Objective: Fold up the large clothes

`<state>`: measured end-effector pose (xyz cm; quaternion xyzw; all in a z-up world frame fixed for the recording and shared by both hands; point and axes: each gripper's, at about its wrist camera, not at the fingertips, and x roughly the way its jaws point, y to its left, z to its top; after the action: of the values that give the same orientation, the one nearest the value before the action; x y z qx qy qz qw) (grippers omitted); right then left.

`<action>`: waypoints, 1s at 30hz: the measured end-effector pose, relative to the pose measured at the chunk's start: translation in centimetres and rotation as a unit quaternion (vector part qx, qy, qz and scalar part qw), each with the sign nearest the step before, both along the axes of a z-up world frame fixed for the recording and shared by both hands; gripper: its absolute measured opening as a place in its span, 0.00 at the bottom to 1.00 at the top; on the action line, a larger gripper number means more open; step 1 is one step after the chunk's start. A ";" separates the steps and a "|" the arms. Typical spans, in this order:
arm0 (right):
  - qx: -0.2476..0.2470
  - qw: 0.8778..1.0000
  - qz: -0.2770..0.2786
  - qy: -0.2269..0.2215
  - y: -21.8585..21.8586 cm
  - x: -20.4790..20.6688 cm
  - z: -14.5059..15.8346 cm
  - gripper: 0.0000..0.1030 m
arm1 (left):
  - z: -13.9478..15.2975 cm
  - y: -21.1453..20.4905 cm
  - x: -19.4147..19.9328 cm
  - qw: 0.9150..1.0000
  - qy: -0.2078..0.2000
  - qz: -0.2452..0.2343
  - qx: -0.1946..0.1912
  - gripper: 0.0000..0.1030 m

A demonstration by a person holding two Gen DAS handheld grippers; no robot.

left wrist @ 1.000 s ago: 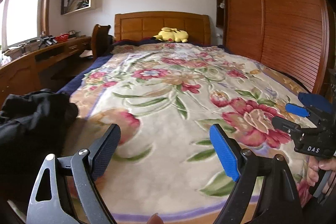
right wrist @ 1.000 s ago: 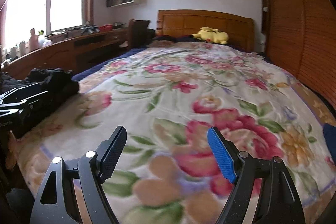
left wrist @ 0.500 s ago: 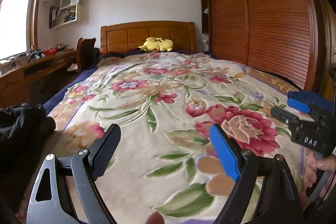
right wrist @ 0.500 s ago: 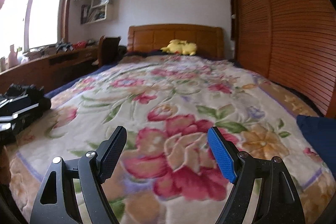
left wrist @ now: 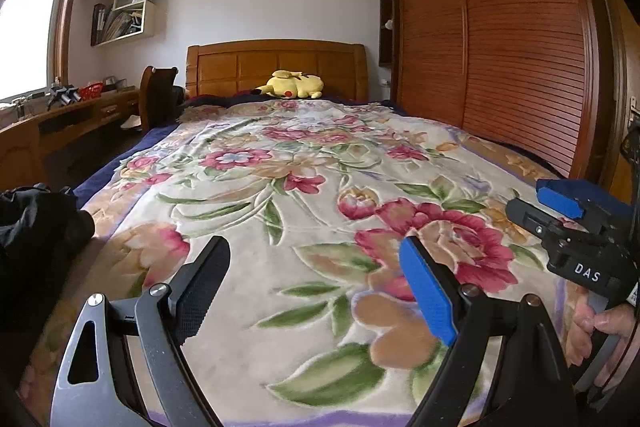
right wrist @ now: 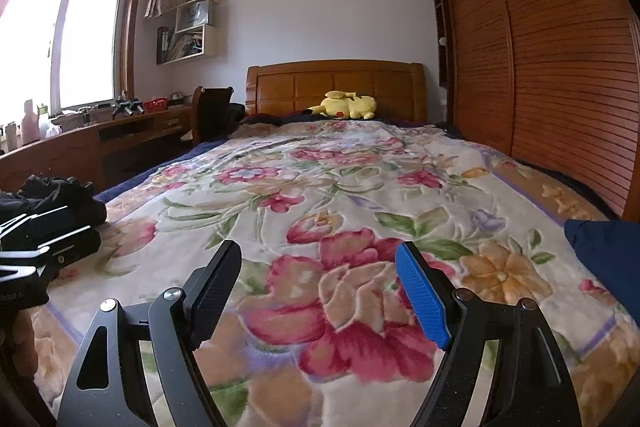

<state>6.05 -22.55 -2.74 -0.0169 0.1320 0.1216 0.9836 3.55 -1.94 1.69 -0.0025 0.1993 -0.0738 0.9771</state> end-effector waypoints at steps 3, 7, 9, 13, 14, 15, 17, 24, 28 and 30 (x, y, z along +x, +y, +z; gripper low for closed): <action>-0.002 1.000 0.000 0.002 0.0 0.3 0.0 0.79 | -0.1 0.4 0.1 1.000 0.001 0.003 -0.003 0.85; -0.003 1.000 0.001 0.000 -0.1 0.5 0.2 0.79 | -0.1 0.7 0.0 1.000 0.000 0.008 -0.004 0.85; -0.006 1.000 0.001 -0.001 0.1 0.5 0.1 0.79 | -0.1 0.8 0.1 1.000 0.000 0.009 -0.004 0.85; -0.010 1.000 0.003 -0.002 0.0 0.6 0.0 0.79 | -0.1 0.8 0.0 1.000 0.000 0.009 -0.003 0.85; -0.011 1.000 0.003 -0.003 0.0 0.7 0.0 0.79 | -0.1 0.9 0.0 1.000 0.000 0.009 -0.003 0.85; -0.012 1.000 0.004 -0.003 0.0 0.7 0.0 0.79 | -0.1 0.9 0.0 1.000 0.000 0.008 -0.003 0.85; -0.013 1.000 0.003 -0.004 -0.1 0.7 0.1 0.79 | -0.1 1.0 0.0 1.000 0.000 0.008 -0.003 0.85; -0.015 1.000 0.008 -0.004 -0.5 0.8 0.0 0.79 | -0.1 0.9 0.0 1.000 -0.001 0.009 -0.003 0.85; -0.015 1.000 0.010 -0.004 -0.6 0.9 0.0 0.79 | -0.1 0.9 0.0 1.000 -0.001 0.009 -0.002 0.85; -0.016 1.000 0.010 -0.004 -0.6 0.9 0.0 0.79 | -0.1 0.9 0.0 1.000 -0.001 0.009 -0.002 0.85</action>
<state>6.99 -23.17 -2.77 -0.0340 0.1293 0.1296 0.9825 3.51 -1.01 1.55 -0.0058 0.1980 -0.0650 0.9780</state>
